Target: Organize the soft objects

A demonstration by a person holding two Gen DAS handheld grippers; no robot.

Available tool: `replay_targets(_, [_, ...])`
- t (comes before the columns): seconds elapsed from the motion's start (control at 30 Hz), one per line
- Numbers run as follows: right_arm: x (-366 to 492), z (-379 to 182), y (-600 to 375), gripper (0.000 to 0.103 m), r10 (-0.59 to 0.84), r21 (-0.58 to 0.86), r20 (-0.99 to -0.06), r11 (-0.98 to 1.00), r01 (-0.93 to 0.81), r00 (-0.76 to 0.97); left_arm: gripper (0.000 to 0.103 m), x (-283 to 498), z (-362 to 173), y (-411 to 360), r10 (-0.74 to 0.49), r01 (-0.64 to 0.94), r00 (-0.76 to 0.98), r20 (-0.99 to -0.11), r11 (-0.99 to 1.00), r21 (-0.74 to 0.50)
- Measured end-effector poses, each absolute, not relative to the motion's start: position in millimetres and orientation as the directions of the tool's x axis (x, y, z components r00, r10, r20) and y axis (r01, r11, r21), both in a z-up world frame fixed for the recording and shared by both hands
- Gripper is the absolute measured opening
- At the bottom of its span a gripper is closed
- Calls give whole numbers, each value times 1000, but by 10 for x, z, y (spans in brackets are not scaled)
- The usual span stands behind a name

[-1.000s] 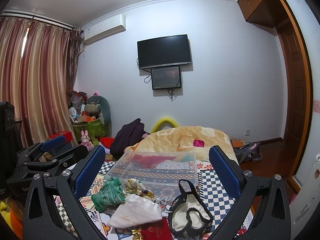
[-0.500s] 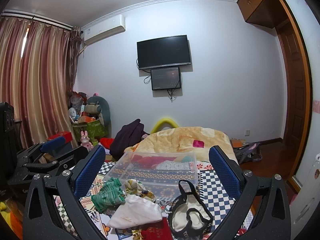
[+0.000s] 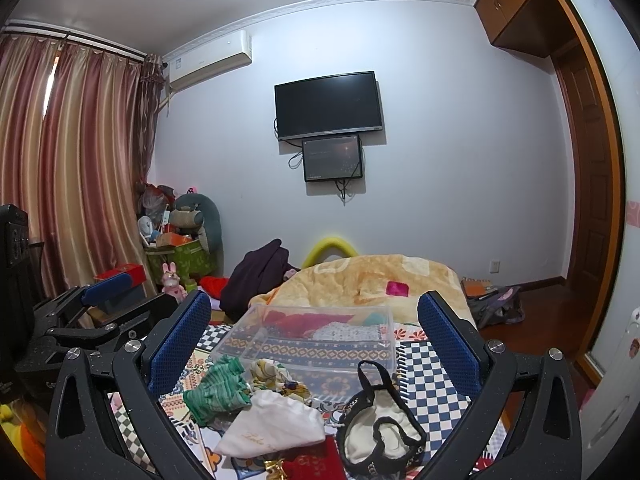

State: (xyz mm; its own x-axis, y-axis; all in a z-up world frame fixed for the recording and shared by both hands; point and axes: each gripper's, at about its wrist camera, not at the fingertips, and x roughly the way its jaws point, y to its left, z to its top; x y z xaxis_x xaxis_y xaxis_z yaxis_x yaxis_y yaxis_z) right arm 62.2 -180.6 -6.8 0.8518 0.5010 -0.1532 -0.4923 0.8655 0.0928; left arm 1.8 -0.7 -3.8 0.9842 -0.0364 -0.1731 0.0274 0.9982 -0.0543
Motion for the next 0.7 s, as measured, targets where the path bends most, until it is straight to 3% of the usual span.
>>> replay_targets(0.7, [661,-78,-1814,103,491,82,-163,871,-485,856,103,40,-39,19,-37,28,980,-194,998,-49])
